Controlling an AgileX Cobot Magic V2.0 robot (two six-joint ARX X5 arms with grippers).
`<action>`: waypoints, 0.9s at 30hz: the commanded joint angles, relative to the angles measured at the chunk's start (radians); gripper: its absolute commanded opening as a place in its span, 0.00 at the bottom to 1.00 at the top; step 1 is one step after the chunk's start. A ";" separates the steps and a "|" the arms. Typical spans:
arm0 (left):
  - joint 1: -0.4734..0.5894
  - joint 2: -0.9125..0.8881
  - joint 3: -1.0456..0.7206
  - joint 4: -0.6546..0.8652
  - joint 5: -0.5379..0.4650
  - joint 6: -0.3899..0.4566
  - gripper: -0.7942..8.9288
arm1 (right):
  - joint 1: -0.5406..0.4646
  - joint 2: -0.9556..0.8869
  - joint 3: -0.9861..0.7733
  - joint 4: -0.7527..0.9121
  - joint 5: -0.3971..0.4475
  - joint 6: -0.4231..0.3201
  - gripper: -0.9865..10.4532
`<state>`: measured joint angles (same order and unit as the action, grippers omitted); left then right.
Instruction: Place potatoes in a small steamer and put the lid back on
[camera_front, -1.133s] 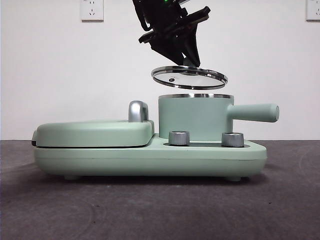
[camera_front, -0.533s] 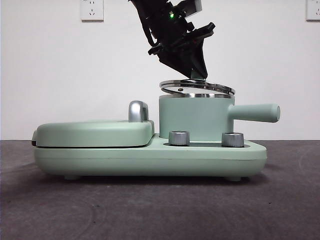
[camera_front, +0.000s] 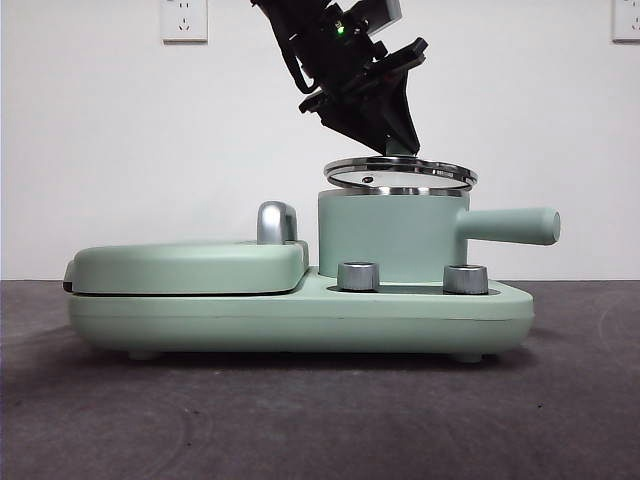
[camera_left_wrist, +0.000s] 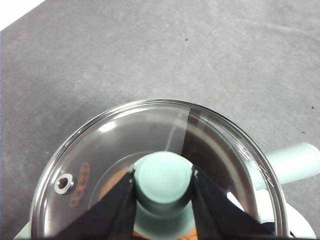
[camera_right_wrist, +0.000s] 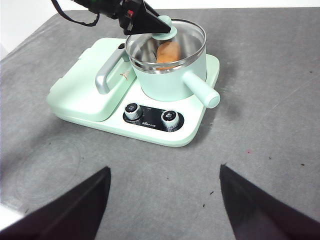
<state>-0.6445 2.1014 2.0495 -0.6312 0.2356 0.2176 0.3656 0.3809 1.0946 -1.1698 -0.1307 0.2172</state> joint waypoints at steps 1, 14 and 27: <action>-0.003 0.036 0.030 0.025 0.005 0.006 0.09 | 0.005 0.002 0.008 0.010 0.000 0.013 0.38; -0.004 0.044 0.030 -0.004 -0.071 0.029 0.09 | 0.005 0.002 0.008 0.010 0.000 0.028 0.38; -0.004 0.044 0.030 -0.029 -0.081 0.024 0.09 | 0.005 0.002 0.008 0.010 -0.001 0.038 0.38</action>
<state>-0.6437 2.1166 2.0556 -0.6556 0.1654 0.2295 0.3656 0.3809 1.0946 -1.1694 -0.1307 0.2436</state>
